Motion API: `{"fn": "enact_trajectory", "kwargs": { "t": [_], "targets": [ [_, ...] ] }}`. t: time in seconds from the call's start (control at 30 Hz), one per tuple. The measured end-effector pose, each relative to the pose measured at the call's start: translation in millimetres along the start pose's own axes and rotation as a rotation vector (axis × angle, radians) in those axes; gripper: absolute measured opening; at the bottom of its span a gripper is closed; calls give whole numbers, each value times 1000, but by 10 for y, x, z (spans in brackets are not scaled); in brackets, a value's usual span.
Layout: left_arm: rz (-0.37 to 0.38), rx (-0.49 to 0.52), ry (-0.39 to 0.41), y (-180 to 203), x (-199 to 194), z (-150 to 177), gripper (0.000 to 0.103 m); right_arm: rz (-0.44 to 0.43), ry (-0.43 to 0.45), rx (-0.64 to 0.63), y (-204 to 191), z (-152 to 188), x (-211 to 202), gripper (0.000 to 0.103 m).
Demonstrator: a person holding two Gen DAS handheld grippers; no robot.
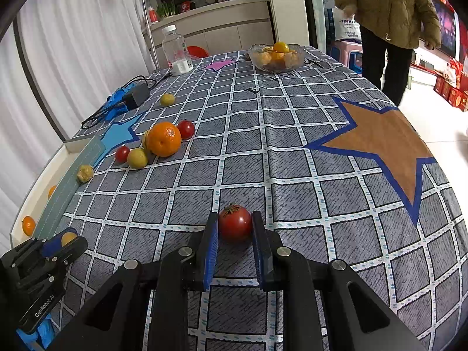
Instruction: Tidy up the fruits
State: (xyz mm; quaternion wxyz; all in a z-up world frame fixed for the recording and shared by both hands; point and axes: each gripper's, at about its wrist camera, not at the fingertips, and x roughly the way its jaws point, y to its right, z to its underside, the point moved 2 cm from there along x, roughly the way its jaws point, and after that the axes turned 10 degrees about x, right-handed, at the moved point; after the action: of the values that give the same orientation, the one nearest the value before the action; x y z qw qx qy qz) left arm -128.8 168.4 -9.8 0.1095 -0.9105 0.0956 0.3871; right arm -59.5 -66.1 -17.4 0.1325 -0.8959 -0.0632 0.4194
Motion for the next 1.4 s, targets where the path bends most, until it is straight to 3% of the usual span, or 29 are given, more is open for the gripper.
{"fn": "enact_trajectory", "kwargs": {
  "t": [1.0, 1.4],
  "targets": [
    [0, 0, 2, 9, -6, 10, 27, 0, 0, -3, 1, 4, 5, 22],
    [52, -57, 11, -87, -24, 30, 27, -27, -9, 11, 11, 15, -63, 22]
  ]
}}
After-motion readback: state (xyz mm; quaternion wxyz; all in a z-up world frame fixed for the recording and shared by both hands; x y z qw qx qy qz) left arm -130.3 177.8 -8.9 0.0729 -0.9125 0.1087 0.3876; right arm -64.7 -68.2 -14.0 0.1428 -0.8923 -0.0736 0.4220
